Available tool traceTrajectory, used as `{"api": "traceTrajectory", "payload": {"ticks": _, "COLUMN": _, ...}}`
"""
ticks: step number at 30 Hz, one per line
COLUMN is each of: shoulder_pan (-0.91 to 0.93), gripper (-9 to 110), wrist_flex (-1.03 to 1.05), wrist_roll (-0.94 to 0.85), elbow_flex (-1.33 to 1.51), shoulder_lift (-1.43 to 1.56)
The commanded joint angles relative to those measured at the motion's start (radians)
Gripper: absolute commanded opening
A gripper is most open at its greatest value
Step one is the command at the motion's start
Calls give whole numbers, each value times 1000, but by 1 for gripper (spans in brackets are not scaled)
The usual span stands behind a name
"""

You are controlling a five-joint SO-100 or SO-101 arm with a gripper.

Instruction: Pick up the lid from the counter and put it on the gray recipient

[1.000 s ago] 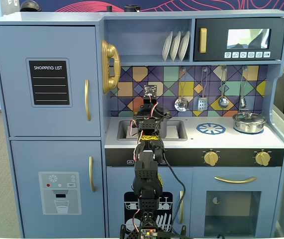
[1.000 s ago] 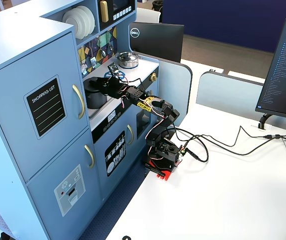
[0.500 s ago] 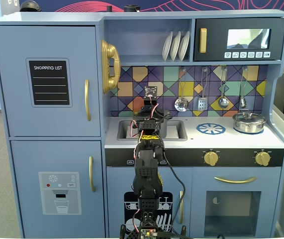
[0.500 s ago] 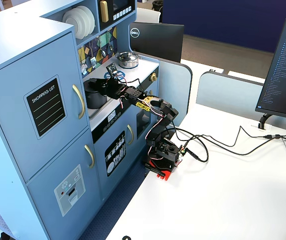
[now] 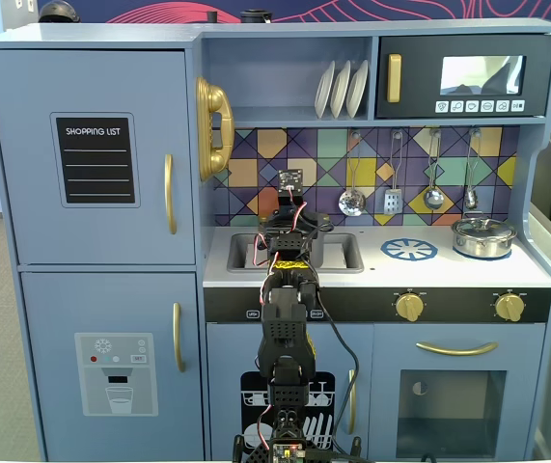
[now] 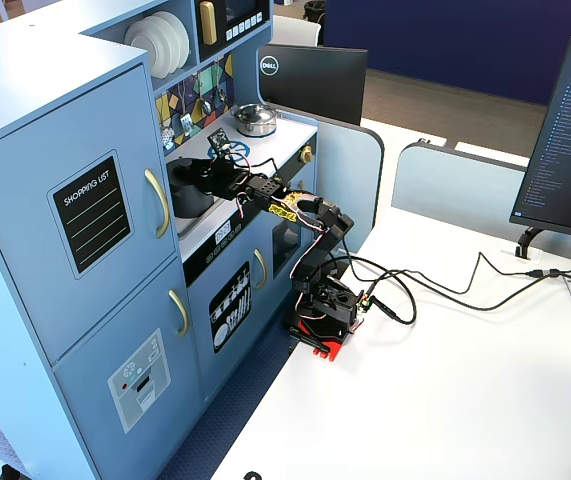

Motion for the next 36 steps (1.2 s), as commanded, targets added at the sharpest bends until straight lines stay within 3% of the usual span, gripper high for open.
{"api": "traceTrajectory", "payload": {"ticks": 1, "shoulder_pan": 21, "gripper": 20, "wrist_flex": 34, "wrist_roll": -84, "elbow_flex": -8, "shoulder_lift": 40}}
{"api": "traceTrajectory", "payload": {"ticks": 8, "shoulder_pan": 40, "gripper": 37, "wrist_flex": 54, "wrist_roll": -12, "elbow_flex": -20, "shoulder_lift": 94}}
{"api": "traceTrajectory", "payload": {"ticks": 19, "shoulder_pan": 43, "gripper": 37, "wrist_flex": 247, "wrist_roll": 3, "elbow_flex": -51, "shoulder_lift": 330}}
{"api": "traceTrajectory", "payload": {"ticks": 29, "shoulder_pan": 43, "gripper": 21, "wrist_flex": 782, "wrist_roll": 58, "elbow_flex": 92, "shoulder_lift": 749}}
{"api": "traceTrajectory", "payload": {"ticks": 36, "shoulder_pan": 35, "gripper": 6, "wrist_flex": 859, "wrist_roll": 114, "elbow_flex": 396, "shoulder_lift": 939}}
